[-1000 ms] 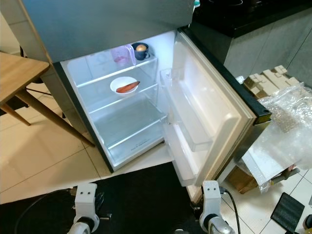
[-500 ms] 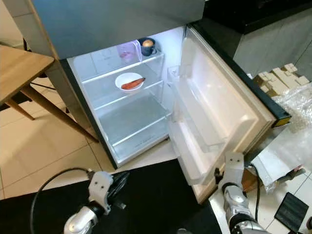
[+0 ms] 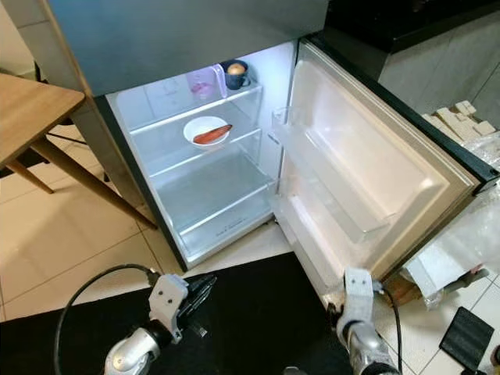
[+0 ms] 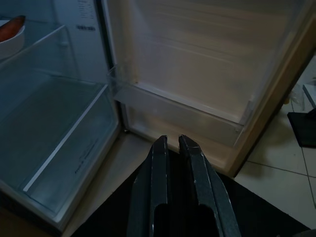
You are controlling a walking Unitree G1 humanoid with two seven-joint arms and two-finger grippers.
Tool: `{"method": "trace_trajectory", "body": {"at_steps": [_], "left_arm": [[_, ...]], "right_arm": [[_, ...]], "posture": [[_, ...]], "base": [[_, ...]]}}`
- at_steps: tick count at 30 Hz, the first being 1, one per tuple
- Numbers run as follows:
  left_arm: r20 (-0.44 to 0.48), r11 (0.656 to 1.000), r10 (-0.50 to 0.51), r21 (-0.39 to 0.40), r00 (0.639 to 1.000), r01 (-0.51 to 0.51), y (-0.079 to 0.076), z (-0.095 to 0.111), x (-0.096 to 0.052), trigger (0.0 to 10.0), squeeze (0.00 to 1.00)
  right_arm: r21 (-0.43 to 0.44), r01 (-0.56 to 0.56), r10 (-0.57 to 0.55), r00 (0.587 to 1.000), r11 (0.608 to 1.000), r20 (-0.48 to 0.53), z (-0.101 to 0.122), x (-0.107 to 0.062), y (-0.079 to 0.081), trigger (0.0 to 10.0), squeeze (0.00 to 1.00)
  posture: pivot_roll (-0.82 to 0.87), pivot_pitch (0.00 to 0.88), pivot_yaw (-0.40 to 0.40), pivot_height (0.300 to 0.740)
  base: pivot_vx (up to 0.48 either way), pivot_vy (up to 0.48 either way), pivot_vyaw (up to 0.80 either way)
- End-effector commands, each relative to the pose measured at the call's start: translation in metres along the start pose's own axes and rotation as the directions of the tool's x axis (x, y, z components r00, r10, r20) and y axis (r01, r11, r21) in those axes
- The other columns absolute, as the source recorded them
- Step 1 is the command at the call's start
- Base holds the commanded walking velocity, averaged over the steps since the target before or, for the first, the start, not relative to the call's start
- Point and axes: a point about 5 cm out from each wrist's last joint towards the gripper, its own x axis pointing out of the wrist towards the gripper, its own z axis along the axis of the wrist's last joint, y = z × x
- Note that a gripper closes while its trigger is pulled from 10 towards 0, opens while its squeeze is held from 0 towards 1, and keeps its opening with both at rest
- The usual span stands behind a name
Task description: Restocking fridge
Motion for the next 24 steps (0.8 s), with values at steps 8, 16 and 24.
{"method": "trace_trajectory", "body": {"at_steps": [8,16,24], "left_arm": [[-0.047,0.999,-0.032,0.005,0.998,0.032,0.001,-0.005,-0.005,10.0,0.00],[-0.026,0.999,-0.046,0.011,0.999,0.046,0.003,0.001,-0.001,10.0,0.00],[0.010,1.000,-0.024,0.012,1.000,0.024,0.008,0.008,0.002,10.0,0.00]], "right_arm": [[-0.059,0.293,-0.293,0.956,0.954,0.002,-0.003,-0.012,-0.055,10.0,0.00],[0.077,0.504,-0.506,0.826,0.860,0.248,0.076,-0.016,-0.095,10.0,0.00],[0.289,0.283,-0.386,0.823,0.915,0.417,0.158,-0.012,-0.079,10.0,0.00]], "posture": [[-0.11,0.132,-0.005,0.716],[-0.11,0.123,-0.003,0.716],[-0.10,0.115,-0.010,0.716]], "base": [[0.000,0.000,0.00],[0.000,0.000,0.00],[0.000,0.000,0.00]]}}
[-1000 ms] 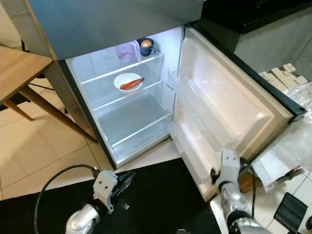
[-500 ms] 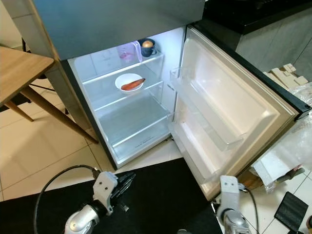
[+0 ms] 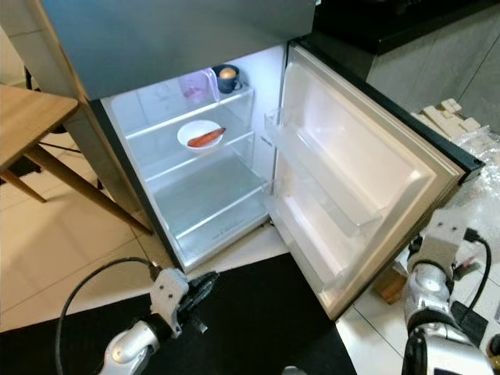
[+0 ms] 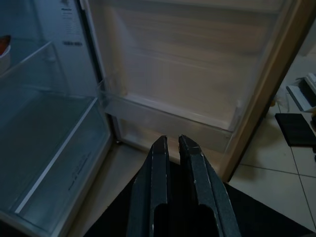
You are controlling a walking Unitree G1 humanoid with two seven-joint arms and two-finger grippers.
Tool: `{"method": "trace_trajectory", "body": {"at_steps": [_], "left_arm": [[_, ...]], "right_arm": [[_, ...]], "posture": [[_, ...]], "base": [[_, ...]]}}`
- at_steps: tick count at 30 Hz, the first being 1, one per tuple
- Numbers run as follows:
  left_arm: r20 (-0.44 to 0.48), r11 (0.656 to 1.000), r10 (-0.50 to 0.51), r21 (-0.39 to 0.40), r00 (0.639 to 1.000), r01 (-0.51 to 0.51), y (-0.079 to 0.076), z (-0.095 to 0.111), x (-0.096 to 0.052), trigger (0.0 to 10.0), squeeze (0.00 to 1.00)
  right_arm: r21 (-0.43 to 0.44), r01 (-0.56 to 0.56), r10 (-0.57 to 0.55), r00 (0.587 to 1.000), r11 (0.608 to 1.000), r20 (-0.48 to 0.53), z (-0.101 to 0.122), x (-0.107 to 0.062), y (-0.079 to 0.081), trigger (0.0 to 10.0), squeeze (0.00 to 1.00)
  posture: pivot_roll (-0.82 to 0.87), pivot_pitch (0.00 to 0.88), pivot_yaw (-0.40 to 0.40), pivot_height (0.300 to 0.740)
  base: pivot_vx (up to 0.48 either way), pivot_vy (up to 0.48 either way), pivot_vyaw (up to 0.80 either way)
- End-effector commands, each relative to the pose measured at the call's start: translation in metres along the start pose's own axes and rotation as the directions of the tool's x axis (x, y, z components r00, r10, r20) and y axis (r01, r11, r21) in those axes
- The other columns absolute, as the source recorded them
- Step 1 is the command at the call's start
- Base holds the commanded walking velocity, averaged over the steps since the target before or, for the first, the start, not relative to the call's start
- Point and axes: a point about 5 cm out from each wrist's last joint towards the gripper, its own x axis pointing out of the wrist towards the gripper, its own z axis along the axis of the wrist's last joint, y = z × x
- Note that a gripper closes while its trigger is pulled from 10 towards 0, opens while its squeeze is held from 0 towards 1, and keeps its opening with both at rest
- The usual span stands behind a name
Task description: Restocking fridge
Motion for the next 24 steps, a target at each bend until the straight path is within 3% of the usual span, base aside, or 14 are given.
{"method": "trace_trajectory", "body": {"at_steps": [1,7,9,13,14,16,18,20,21,24], "left_arm": [[-0.014,1.000,0.007,0.007,1.000,-0.007,0.004,-0.001,-0.005,10.0,0.00],[-0.039,1.000,0.031,0.009,0.999,-0.030,0.006,-0.005,-0.012,10.0,0.00],[-0.068,0.997,0.075,0.010,0.995,-0.075,0.009,-0.010,-0.018,10.0,0.00],[-0.100,0.992,0.129,0.005,0.987,-0.129,0.014,-0.016,-0.024,10.0,0.00],[-0.145,0.981,0.194,0.017,0.970,-0.194,0.020,-0.022,-0.030,10.0,0.00],[-0.193,0.965,0.260,0.029,0.946,-0.260,0.026,-0.029,-0.036,10.0,0.00],[-0.209,0.959,0.281,0.031,0.937,-0.281,0.028,-0.032,-0.039,10.0,0.00],[-0.274,0.922,0.384,0.063,0.882,-0.382,0.038,-0.041,-0.050,10.0,0.00],[-0.274,0.922,0.384,0.063,0.882,-0.382,0.038,-0.041,-0.050,10.0,0.00],[-0.342,0.860,0.503,0.109,0.794,-0.499,0.048,-0.050,-0.067,10.0,0.00]], "right_arm": [[0.065,-0.105,0.102,0.994,0.992,0.036,0.017,0.003,0.022,10.0,0.00],[0.116,-0.209,0.205,0.978,0.971,0.050,0.026,0.003,0.046,10.0,0.00],[0.153,-0.298,0.296,0.954,0.942,0.039,0.020,-0.002,0.061,10.0,0.00],[0.195,-0.398,0.400,0.916,0.897,0.030,0.012,-0.008,0.074,10.0,0.00],[0.226,-0.492,0.499,0.866,0.841,0.030,0.005,-0.015,0.086,10.0,0.00],[0.257,-0.569,0.582,0.812,0.781,0.029,-0.002,-0.022,0.096,10.0,0.00],[0.271,-0.592,0.609,0.793,0.759,0.028,-0.005,-0.024,0.099,10.0,0.00],[0.323,-0.668,0.697,0.717,0.671,0.034,-0.012,-0.032,0.109,10.0,0.00],[0.323,-0.668,0.697,0.717,0.671,0.034,-0.012,-0.032,0.109,10.0,0.00],[0.377,-0.743,0.786,0.615,0.553,0.059,-0.018,-0.043,0.122,10.0,0.00]], "posture": [[-0.09,0.114,-0.012,0.716],[-0.09,0.114,-0.014,0.716],[-0.08,0.114,-0.015,0.716],[-0.08,0.114,-0.012,0.716],[-0.08,0.115,-0.010,0.716],[-0.09,0.117,-0.007,0.716],[-0.09,0.118,-0.006,0.716],[-0.09,0.119,-0.002,0.716],[-0.09,0.119,-0.002,0.716],[-0.09,0.121,0.002,0.716]], "base": [[0.000,0.000,0.00],[0.000,0.000,0.00],[0.000,0.000,0.00],[0.000,0.000,0.00],[0.000,0.000,0.00],[0.000,0.000,0.00],[0.000,0.000,0.00],[0.000,0.000,0.00],[0.000,0.000,0.00],[0.000,0.000,0.00]]}}
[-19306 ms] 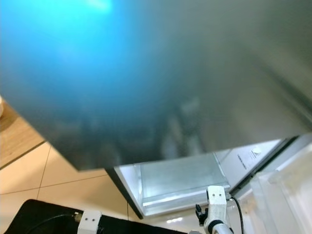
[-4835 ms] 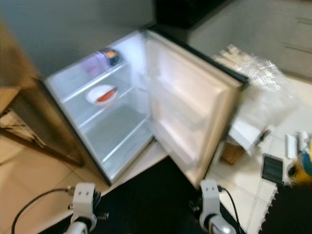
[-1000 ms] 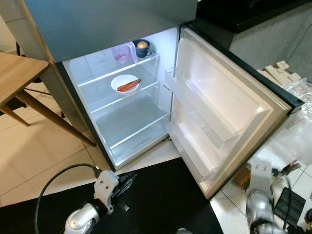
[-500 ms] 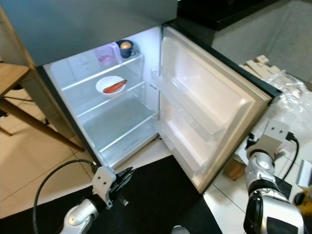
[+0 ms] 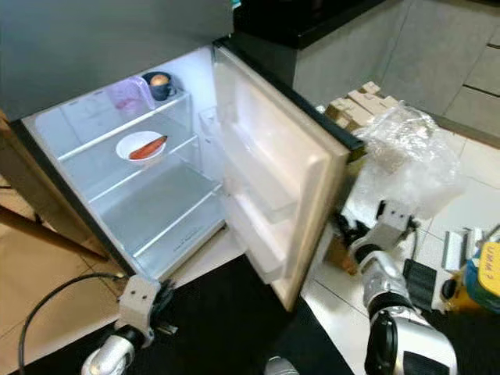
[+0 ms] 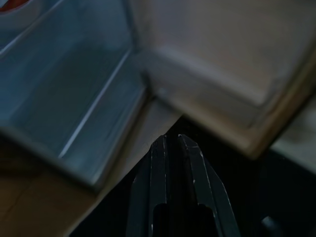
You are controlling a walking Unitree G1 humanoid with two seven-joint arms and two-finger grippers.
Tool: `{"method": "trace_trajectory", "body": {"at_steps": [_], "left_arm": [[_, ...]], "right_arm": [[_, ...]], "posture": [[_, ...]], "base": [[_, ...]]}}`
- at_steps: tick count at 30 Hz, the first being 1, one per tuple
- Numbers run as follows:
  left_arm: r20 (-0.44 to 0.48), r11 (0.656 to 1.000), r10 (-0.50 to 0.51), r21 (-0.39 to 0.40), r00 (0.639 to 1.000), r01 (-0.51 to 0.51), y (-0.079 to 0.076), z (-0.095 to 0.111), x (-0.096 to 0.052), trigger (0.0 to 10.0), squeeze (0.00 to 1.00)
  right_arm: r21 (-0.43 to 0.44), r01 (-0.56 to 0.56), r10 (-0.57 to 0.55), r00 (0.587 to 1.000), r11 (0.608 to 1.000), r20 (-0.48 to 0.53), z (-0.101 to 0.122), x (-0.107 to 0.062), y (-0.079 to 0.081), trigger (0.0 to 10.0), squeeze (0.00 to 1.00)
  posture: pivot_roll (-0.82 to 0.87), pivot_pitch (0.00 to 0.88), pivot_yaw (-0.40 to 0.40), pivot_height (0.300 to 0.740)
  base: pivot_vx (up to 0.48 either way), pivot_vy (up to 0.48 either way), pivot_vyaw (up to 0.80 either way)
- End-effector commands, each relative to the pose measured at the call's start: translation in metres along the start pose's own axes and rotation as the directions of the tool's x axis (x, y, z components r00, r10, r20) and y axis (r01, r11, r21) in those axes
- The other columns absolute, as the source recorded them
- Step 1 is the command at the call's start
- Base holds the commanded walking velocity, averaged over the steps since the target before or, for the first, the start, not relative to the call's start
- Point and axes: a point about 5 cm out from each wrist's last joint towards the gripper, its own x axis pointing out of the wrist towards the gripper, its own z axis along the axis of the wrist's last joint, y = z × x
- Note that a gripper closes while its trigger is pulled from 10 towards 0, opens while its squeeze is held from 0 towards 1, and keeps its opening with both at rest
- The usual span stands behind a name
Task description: Restocking fridge
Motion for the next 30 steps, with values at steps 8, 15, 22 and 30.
{"method": "trace_trajectory", "body": {"at_steps": [8,15,22,30], "left_arm": [[-0.302,0.942,0.322,0.011,0.897,-0.335,0.033,-0.053,-0.040,10.0,0.00],[-0.351,0.954,0.277,-0.013,0.895,-0.301,0.017,-0.067,-0.052,10.0,0.00],[-0.357,0.967,0.225,-0.028,0.906,-0.251,0.005,-0.069,-0.052,10.0,0.00],[-0.341,0.991,0.092,-0.058,0.936,-0.118,-0.006,-0.067,-0.048,10.0,0.00]], "right_arm": [[0.144,-0.456,0.472,0.874,0.878,-0.113,-0.042,0.005,0.063,10.0,0.00],[0.299,-0.634,0.695,0.693,0.713,-0.189,-0.075,-0.011,0.088,10.0,0.00],[0.129,-0.452,0.464,0.795,0.883,-0.389,-0.098,-0.024,0.055,10.0,0.00],[0.102,-0.285,0.299,0.839,0.953,-0.454,-0.111,-0.050,0.016,10.0,0.00]], "posture": [[-0.09,0.128,0.004,0.716],[-0.09,0.131,-0.001,0.716],[-0.09,0.133,-0.004,0.716],[-0.10,0.133,-0.005,0.716]], "base": [[0.000,0.000,0.00],[0.000,0.000,0.00],[0.000,0.000,0.00],[0.000,0.000,0.00]]}}
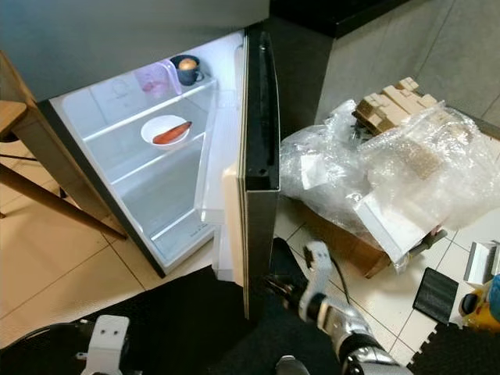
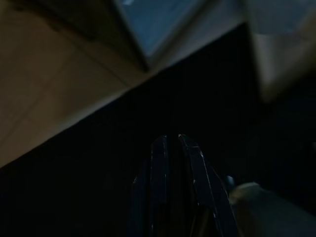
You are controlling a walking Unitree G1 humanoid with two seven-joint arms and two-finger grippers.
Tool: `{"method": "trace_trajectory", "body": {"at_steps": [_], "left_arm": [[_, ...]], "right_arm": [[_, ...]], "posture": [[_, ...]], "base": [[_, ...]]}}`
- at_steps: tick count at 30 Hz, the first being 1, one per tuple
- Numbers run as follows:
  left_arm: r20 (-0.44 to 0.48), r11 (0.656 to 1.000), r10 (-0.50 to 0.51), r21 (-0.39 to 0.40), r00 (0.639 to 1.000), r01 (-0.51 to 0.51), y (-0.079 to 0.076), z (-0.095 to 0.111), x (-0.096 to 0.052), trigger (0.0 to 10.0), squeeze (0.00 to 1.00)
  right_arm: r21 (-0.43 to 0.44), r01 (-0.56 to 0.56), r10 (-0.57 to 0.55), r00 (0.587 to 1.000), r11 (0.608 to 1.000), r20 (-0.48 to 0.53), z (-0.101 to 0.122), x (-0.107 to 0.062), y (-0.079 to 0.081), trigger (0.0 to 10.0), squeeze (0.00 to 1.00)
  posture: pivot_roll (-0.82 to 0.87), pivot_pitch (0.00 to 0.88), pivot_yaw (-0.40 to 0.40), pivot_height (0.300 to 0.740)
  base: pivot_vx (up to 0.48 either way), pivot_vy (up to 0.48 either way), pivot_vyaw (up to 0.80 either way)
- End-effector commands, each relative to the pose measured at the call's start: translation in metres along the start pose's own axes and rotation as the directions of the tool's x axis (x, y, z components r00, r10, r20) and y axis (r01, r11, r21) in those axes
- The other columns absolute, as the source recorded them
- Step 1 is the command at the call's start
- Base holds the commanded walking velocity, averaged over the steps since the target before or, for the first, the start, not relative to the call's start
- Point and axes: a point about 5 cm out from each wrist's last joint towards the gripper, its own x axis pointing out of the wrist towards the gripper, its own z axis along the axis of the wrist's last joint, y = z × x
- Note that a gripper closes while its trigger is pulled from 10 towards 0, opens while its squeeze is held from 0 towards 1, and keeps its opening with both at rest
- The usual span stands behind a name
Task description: Restocking fridge
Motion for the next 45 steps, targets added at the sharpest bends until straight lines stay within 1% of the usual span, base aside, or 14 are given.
{"method": "trace_trajectory", "body": {"at_steps": [1,7,11,15,19,20,21,24,27,35,40,41,42,45], "left_arm": [[-0.012,0.993,-0.115,-0.004,0.993,0.115,-0.015,-0.006,-0.003,10.0,0.00],[0.050,0.945,-0.315,0.108,0.948,0.309,-0.035,0.005,-0.001,10.0,0.00],[0.153,0.842,-0.532,0.193,0.833,0.503,-0.069,0.038,0.009,10.0,0.00],[0.213,0.779,-0.623,0.248,0.752,0.575,-0.087,0.064,0.017,10.0,0.00],[0.277,0.737,-0.676,0.285,0.683,0.613,-0.103,0.091,0.022,10.0,0.00],[0.308,0.715,-0.700,0.308,0.645,0.628,-0.112,0.104,0.023,10.0,0.00],[0.360,0.650,-0.759,0.373,0.542,0.662,-0.135,0.134,0.022,10.0,0.00],[0.372,0.621,-0.782,0.397,0.500,0.676,-0.144,0.143,0.020,10.0,0.00],[0.396,0.527,-0.842,0.461,0.367,0.714,-0.176,0.174,0.011,10.0,0.00],[0.390,0.386,-0.901,0.518,0.190,0.763,-0.211,0.202,-0.006,10.0,0.00],[0.379,0.374,-0.908,0.539,0.179,0.754,-0.215,0.206,-0.007,10.0,0.00],[0.431,0.545,-0.832,0.521,0.348,0.657,-0.210,0.216,0.005,10.0,0.00],[0.431,0.545,-0.832,0.521,0.348,0.657,-0.210,0.216,0.005,10.0,0.00],[0.505,0.723,-0.691,0.469,0.517,0.508,-0.196,0.228,0.021,10.0,0.00]], "right_arm": [[0.013,0.056,-0.055,0.995,0.998,-0.083,-0.023,-0.013,-0.009,10.0,0.00],[-0.143,0.330,-0.350,0.924,0.933,-0.152,-0.040,-0.040,-0.036,10.0,0.00],[-0.187,0.613,-0.629,0.776,0.768,-0.038,-0.030,-0.065,-0.061,10.0,0.00],[-0.175,0.661,-0.669,0.743,0.730,0.013,-0.025,-0.068,-0.065,10.0,0.00],[-0.155,0.683,-0.685,0.727,0.713,0.053,-0.019,-0.067,-0.065,10.0,0.00],[-0.146,0.693,-0.692,0.719,0.705,0.070,-0.017,-0.067,-0.065,10.0,0.00],[-0.141,0.708,-0.702,0.706,0.692,0.098,-0.012,-0.064,-0.064,10.0,0.00],[-0.137,0.712,-0.704,0.702,0.689,0.107,-0.011,-0.063,-0.063,10.0,0.00],[-0.115,0.716,-0.699,0.697,0.689,0.159,-0.004,-0.056,-0.059,10.0,0.00],[-0.107,0.716,-0.696,0.696,0.690,0.177,-0.003,-0.054,-0.057,10.0,0.00],[-0.107,0.718,-0.697,0.695,0.688,0.180,-0.003,-0.053,-0.057,10.0,0.00],[-0.106,0.720,-0.698,0.692,0.686,0.183,-0.003,-0.054,-0.057,10.0,0.00],[-0.106,0.720,-0.698,0.692,0.686,0.183,-0.003,-0.054,-0.057,10.0,0.00],[-0.103,0.721,-0.699,0.690,0.685,0.186,-0.003,-0.054,-0.057,10.0,0.00]], "posture": [[-0.11,0.133,-0.005,0.716],[-0.12,0.139,-0.004,0.716],[-0.12,0.142,-0.002,0.716],[-0.12,0.144,0.003,0.716],[-0.12,0.146,0.004,0.716],[-0.12,0.146,0.004,0.716],[-0.12,0.148,0.005,0.716],[-0.12,0.148,0.005,0.716],[-0.12,0.152,0.015,0.716],[-0.12,0.152,0.020,0.716],[-0.12,0.152,0.021,0.716],[-0.12,0.151,0.022,0.716],[-0.12,0.151,0.022,0.716],[-0.12,0.151,0.023,0.716]], "base": [[0.000,0.000,0.00],[0.000,0.000,0.00],[0.000,0.000,0.00],[0.000,0.000,0.00],[0.000,0.000,0.00],[0.000,0.000,0.00],[0.000,0.000,0.00],[0.000,0.000,0.00],[0.000,0.000,0.00],[0.000,0.000,0.00],[0.000,0.000,0.00],[0.000,0.000,0.00],[0.000,0.000,0.00],[0.000,0.000,0.00]]}}
